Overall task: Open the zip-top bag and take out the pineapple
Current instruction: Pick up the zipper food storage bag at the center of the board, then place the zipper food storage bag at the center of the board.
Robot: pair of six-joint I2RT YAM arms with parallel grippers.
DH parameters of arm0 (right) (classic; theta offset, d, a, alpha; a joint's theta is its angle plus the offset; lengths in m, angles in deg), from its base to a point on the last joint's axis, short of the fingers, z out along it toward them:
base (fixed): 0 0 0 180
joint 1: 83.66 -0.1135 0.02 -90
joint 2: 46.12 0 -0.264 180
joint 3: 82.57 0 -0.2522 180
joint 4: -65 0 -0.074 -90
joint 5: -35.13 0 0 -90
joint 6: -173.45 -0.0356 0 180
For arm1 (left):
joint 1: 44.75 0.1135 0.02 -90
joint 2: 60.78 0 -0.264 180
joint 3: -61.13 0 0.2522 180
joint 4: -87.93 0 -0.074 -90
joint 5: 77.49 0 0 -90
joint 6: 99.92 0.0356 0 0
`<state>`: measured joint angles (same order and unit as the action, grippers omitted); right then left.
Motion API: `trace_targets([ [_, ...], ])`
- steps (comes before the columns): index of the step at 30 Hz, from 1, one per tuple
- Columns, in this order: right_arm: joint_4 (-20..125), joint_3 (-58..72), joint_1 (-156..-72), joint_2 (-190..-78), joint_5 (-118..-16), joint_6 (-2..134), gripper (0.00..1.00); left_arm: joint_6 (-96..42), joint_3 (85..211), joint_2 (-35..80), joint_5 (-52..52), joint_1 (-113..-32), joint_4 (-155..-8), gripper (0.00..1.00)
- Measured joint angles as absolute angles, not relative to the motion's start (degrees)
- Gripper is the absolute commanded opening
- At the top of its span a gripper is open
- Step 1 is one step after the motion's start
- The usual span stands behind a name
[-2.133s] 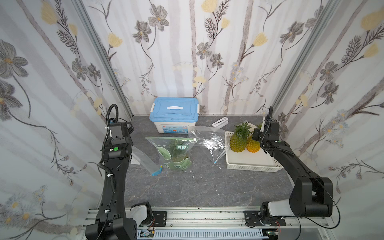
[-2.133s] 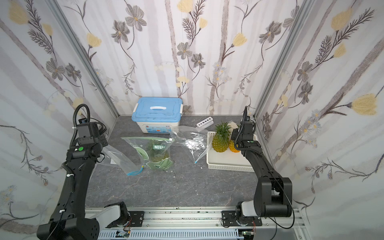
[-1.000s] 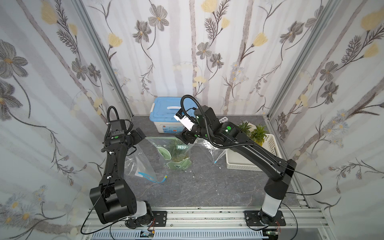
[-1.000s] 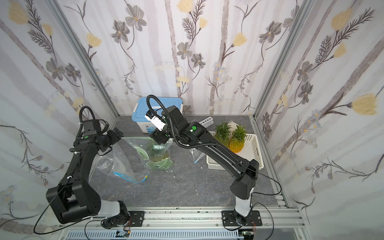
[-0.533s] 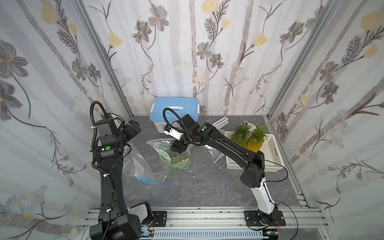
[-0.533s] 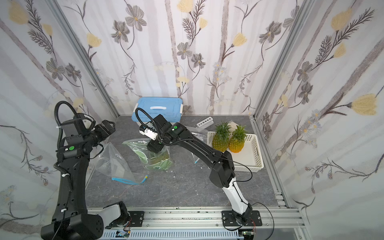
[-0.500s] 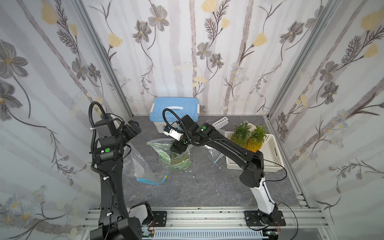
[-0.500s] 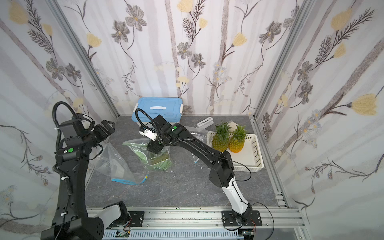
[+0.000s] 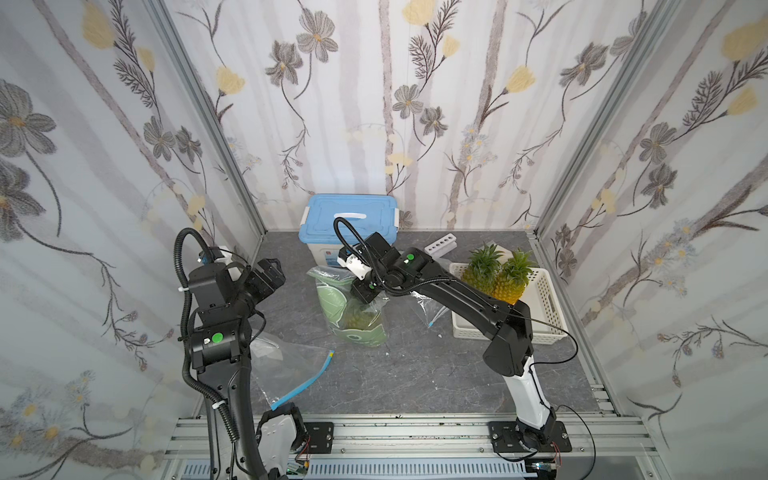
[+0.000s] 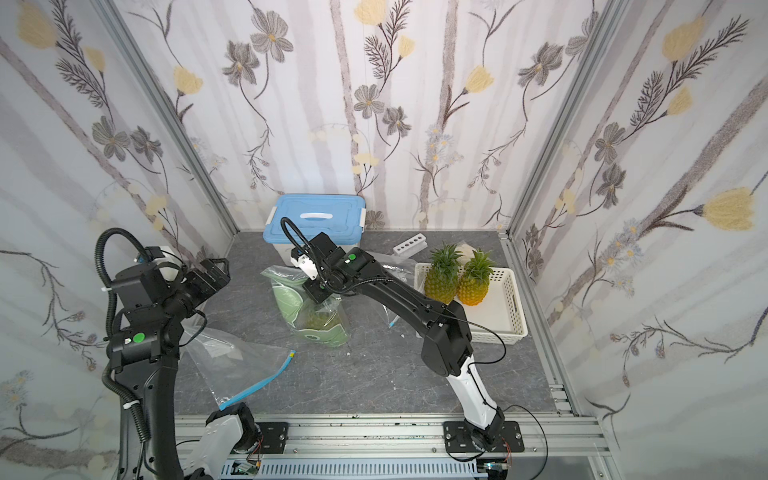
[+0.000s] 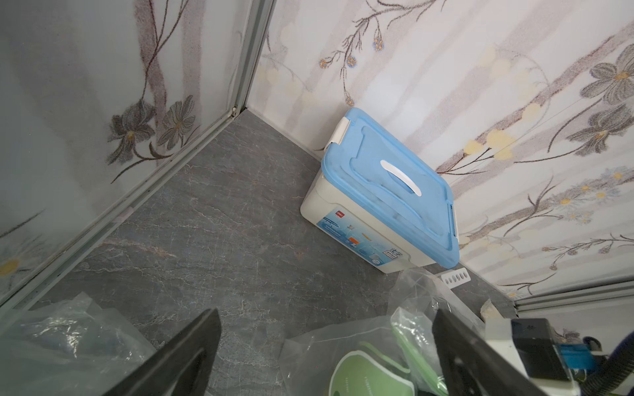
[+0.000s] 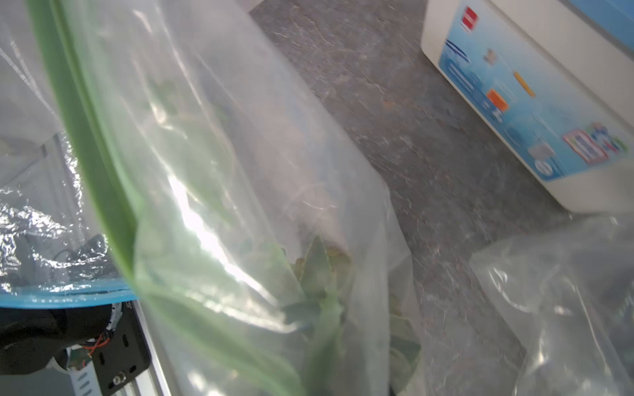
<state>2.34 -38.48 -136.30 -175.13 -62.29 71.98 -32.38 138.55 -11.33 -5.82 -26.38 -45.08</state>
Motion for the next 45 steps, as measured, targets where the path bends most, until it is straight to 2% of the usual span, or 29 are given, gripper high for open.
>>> trace_targets([
  [4, 1.75, -28.56, -140.94, -164.66, -51.78, 54.89, 0.0, -33.14, 136.47, -12.2, -7.74, -26.38, -46.22, 1.0],
  [9, -0.11, -19.81, -153.77, -154.17, -34.2, 25.58, 0.0, -35.87, 133.7, -13.67, -11.19, -26.49, -48.95, 1.0],
  [14, -10.17, -20.82, -164.41, -158.32, -22.31, -9.68, 0.0, -37.14, 132.17, -16.44, -13.77, -26.84, -50.08, 1.0],
  [18, -18.65, -26.0, -166.09, -166.36, -18.51, -24.23, 0.0, -36.94, 131.75, -17.99, -14.28, -28.55, -50.02, 1.0],
  [22, -20.46, -23.75, -165.57, -166.19, -14.42, -30.66, 0.0, -36.38, 130.62, -20.24, -14.14, -29.71, -49.71, 1.0],
  [30, -21.2, -9.89, -162.97, -157.38, -10.55, -35.25, 0.0, -35.57, 129.72, -20.18, -13.01, -30.73, -49.36, 1.0],
  [45, -25.2, -13.72, -160.1, -155.96, -3.17, -31.95, 0.0, -35.09, 129.41, -20.57, -12.5, -30.82, -49.32, 1.0],
])
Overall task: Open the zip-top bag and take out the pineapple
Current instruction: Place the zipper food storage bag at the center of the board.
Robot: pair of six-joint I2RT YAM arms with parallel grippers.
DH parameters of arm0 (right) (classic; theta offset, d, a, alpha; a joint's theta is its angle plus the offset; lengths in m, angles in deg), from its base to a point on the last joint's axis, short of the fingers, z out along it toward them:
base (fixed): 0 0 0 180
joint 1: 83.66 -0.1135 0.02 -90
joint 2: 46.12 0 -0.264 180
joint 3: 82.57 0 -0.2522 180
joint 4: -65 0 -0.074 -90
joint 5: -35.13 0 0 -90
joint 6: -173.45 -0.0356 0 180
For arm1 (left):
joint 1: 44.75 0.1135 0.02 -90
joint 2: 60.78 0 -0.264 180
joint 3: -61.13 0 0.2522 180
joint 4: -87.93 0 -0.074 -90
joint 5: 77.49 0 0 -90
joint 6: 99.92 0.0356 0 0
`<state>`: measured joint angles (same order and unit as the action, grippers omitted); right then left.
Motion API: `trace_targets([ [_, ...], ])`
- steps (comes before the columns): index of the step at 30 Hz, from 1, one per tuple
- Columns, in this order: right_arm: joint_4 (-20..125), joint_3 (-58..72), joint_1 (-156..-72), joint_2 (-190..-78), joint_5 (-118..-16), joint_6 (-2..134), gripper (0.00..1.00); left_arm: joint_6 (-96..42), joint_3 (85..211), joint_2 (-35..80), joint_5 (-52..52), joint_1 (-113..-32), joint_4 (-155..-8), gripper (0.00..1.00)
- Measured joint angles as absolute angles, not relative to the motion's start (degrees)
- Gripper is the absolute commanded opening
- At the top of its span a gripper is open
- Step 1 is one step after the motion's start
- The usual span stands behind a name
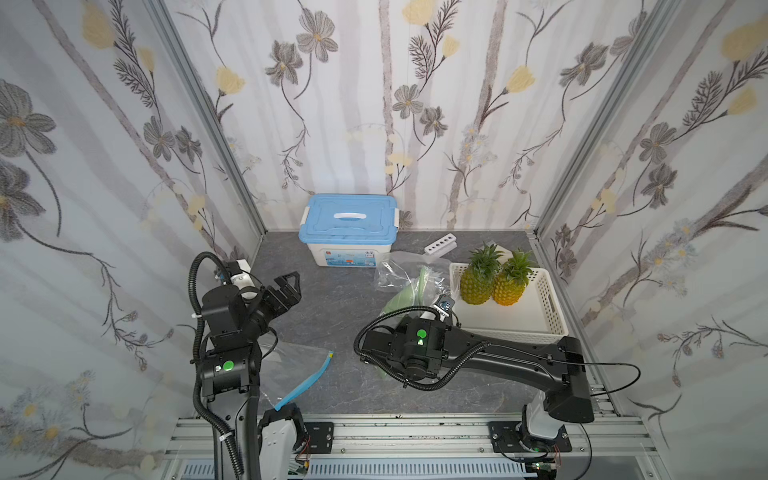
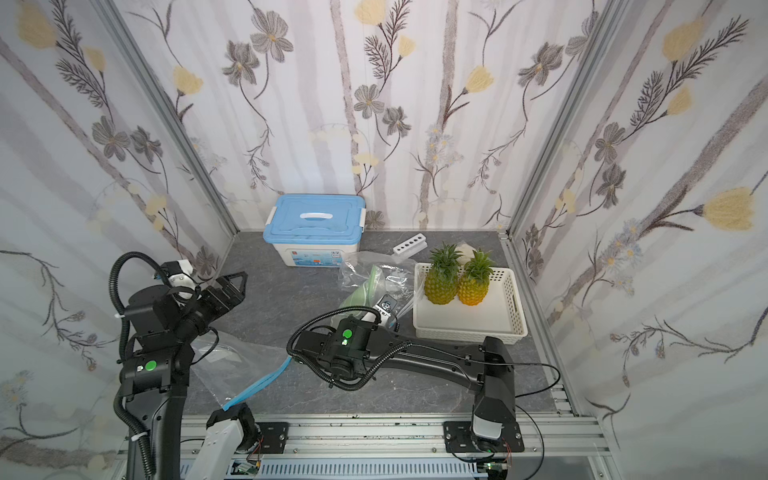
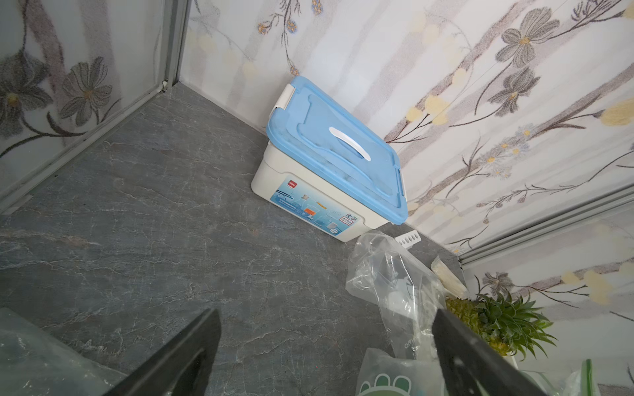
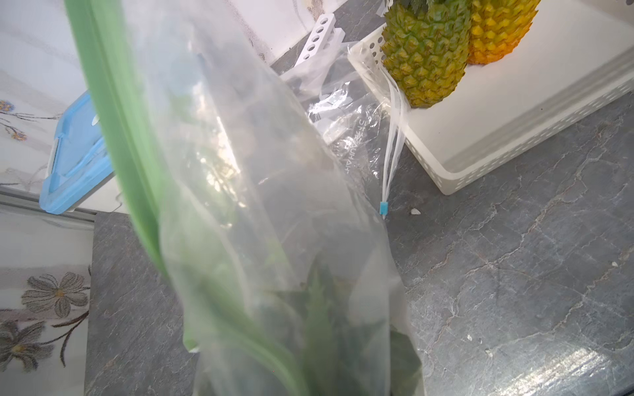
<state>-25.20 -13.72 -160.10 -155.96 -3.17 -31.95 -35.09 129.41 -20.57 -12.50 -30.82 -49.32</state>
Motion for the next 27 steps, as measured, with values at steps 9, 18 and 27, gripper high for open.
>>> trace_targets([
  [9, -26.06, -19.33, -161.35, -166.84, 0.99, -28.93, 0.05, -34.1, 129.41, -20.75, -11.48, -30.8, -48.95, 1.0],
  [18, -25.05, -21.17, -163.49, -167.96, 0.96, -28.06, 0.58, -34.13, 129.28, -20.27, -11.08, -30.82, -48.97, 1.0],
  [27, -24.26, -21.74, -166.2, -158.76, -0.43, -22.94, 0.77, -34.85, 127.67, -20.77, -14.45, -30.93, -49.49, 1.0],
])
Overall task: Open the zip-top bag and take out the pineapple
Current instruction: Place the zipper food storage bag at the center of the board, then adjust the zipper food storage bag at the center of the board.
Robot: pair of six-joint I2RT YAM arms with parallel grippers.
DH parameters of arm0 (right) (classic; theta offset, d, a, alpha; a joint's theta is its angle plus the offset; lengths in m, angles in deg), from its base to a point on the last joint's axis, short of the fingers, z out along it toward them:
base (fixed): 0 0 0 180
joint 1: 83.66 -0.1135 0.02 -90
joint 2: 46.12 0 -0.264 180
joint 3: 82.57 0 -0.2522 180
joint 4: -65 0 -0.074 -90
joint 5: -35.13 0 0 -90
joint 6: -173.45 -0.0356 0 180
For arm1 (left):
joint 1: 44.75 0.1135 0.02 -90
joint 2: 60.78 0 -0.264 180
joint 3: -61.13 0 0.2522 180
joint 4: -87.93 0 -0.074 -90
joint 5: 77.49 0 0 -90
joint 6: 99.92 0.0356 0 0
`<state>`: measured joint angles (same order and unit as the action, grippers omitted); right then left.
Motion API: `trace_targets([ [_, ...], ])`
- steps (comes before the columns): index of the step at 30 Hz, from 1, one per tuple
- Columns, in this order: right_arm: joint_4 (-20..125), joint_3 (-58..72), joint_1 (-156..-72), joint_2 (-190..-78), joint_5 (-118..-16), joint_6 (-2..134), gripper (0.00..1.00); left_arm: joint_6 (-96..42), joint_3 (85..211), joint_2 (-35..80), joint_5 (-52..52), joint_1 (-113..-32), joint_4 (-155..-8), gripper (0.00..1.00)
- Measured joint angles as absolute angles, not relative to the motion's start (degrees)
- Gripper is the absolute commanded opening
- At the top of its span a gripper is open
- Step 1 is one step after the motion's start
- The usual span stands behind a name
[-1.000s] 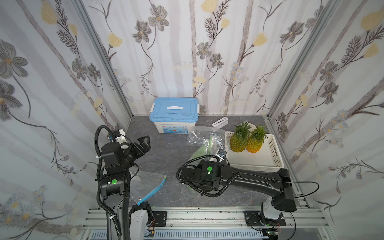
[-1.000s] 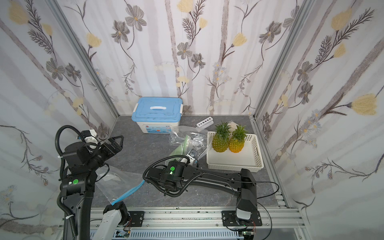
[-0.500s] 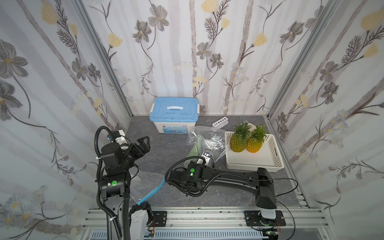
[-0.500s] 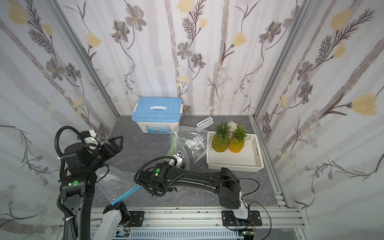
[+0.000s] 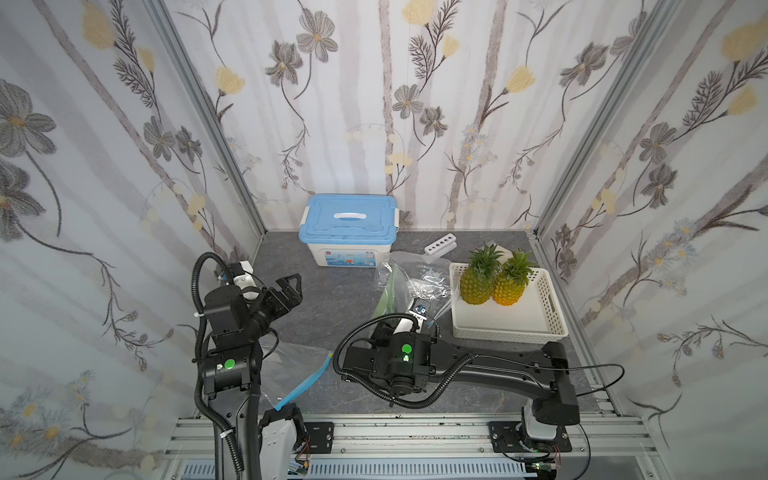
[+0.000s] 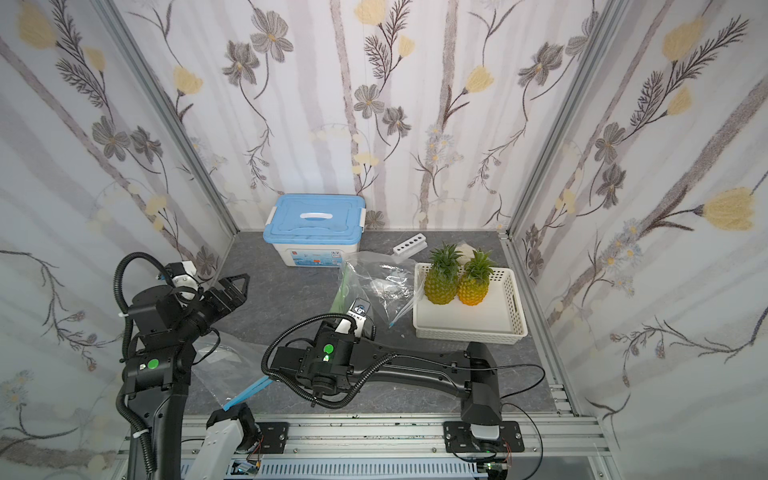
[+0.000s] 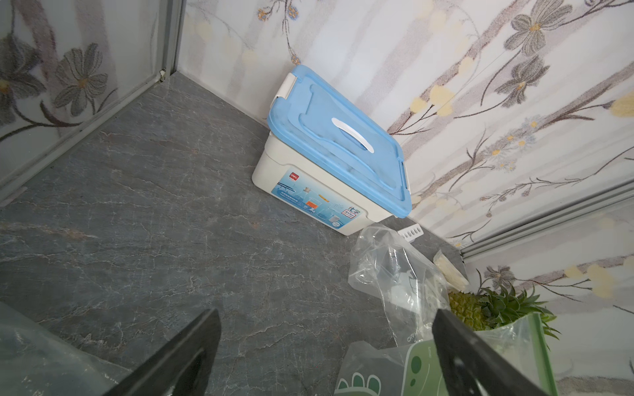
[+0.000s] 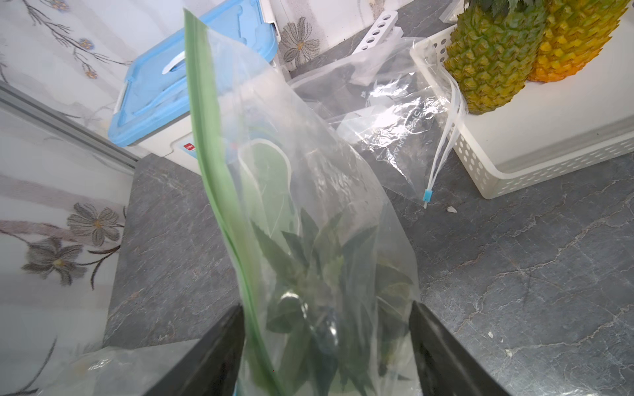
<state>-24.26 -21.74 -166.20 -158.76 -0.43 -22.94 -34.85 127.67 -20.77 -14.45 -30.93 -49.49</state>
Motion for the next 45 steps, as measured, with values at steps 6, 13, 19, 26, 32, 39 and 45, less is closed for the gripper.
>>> trace_targets([
  [6, -23.98, -22.37, -167.3, -151.39, -0.08, -14.79, 0.78, -36.11, 124.17, -26.63, -21.51, -34.21, -49.91, 0.99],
  [13, -13.12, -21.26, -160.08, -136.0, -4.67, 16.47, 0.73, -37.97, 124.93, -38.8, -30.69, -41.44, -47.68, 0.98],
  [19, -6.87, -22.18, -148.21, -129.38, -16.13, 39.5, 0.7, -34.8, 129.87, -38.34, -35.06, -45.2, -40.01, 0.96],
  [26, -5.86, -23.97, -145.02, -137.07, -36.72, 55.68, 0.68, -33.19, 131.71, -35.72, -30.12, -45.44, -37.98, 0.95],
  [32, -6.38, -25.91, -144.56, -144.44, -45.37, 63.72, 0.72, -30.85, 134.31, -32.9, -27.59, -45.51, -37.84, 0.95],
  [39, -8.48, -27.07, -140.91, -149.51, -49.33, 66.76, 0.75, -30.26, 128.32, -33.58, -26.49, -45.55, -37.84, 0.95],
  [45, -6.95, -26.61, -135.47, -150.36, -50.92, 68.27, 0.77, -30.28, 125.5, -33.4, -27.32, -45.86, -40.16, 0.94],
])
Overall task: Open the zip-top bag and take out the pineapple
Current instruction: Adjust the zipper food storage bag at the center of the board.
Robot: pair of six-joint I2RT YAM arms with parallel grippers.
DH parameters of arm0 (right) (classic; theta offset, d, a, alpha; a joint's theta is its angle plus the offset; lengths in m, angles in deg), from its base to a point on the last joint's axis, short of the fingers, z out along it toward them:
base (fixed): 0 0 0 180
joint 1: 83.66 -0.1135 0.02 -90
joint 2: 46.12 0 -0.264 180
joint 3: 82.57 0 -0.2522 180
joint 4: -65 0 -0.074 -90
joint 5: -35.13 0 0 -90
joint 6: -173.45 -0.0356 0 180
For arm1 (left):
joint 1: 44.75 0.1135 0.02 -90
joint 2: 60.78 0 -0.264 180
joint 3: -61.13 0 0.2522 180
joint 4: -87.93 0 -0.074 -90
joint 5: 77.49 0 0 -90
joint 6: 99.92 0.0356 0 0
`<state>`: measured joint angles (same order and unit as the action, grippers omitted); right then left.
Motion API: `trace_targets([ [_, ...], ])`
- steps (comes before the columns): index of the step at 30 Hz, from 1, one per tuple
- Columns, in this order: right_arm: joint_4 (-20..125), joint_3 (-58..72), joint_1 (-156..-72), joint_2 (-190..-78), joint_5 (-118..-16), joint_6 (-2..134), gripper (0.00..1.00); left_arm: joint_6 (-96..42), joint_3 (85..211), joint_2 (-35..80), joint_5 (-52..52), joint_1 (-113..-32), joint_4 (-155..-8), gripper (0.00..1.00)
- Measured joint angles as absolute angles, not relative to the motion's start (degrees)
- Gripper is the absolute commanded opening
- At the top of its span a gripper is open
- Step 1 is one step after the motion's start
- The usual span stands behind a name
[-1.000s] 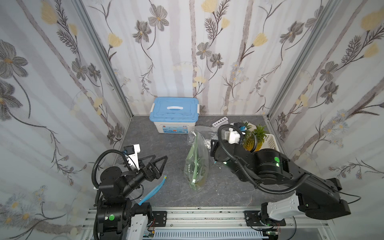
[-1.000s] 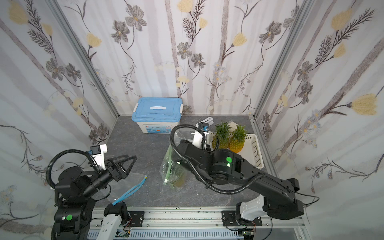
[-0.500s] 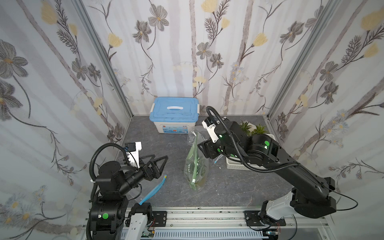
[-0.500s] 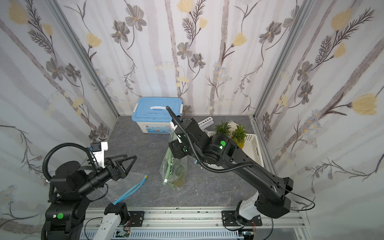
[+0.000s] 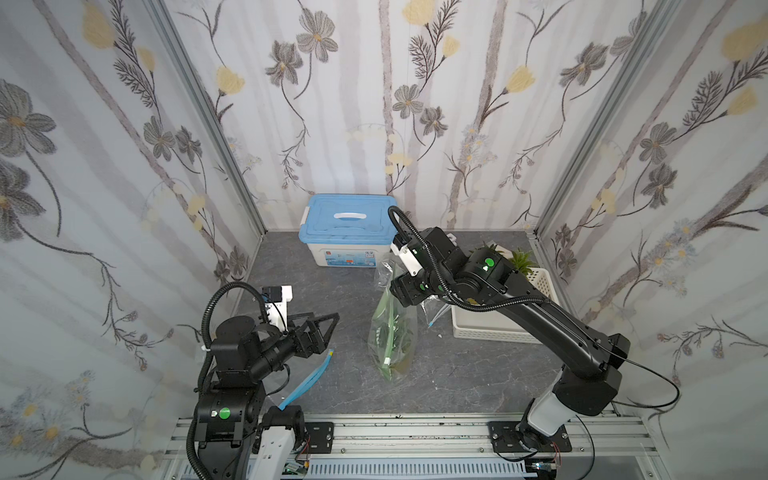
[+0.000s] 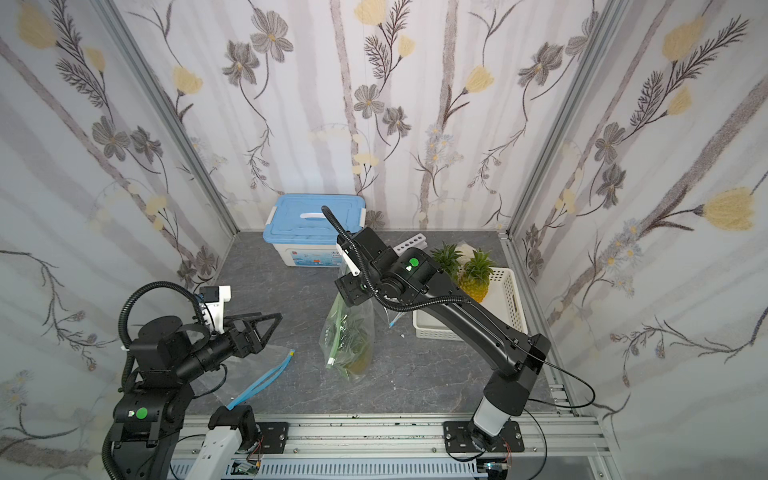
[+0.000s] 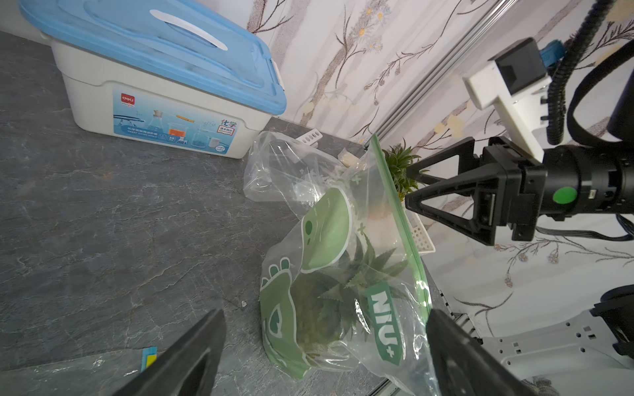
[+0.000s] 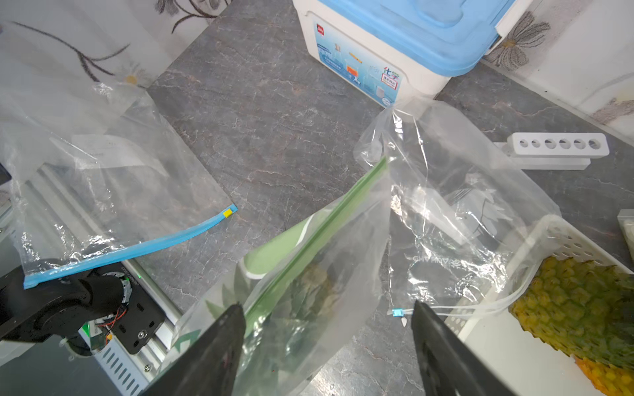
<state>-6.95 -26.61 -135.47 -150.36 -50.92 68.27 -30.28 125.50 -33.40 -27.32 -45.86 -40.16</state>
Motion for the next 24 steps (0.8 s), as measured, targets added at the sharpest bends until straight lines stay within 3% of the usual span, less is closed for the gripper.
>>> trace_targets([
  [15, 3.23, -21.06, -122.01, -151.52, -74.4, 74.43, 0.72, -27.55, 121.0, -31.39, -32.7, -48.57, -46.41, 0.93],
  [18, 3.98, -20.54, -121.09, -152.68, -78.18, 75.72, 0.71, -27.37, 120.39, -28.81, -33.95, -53.31, -48.6, 0.93],
  [24, 5.7, -20.47, -118.73, -153.53, -82.18, 76.86, 0.71, -23.07, 126.27, -24.66, -25.99, -72.61, -47.07, 0.93],
])
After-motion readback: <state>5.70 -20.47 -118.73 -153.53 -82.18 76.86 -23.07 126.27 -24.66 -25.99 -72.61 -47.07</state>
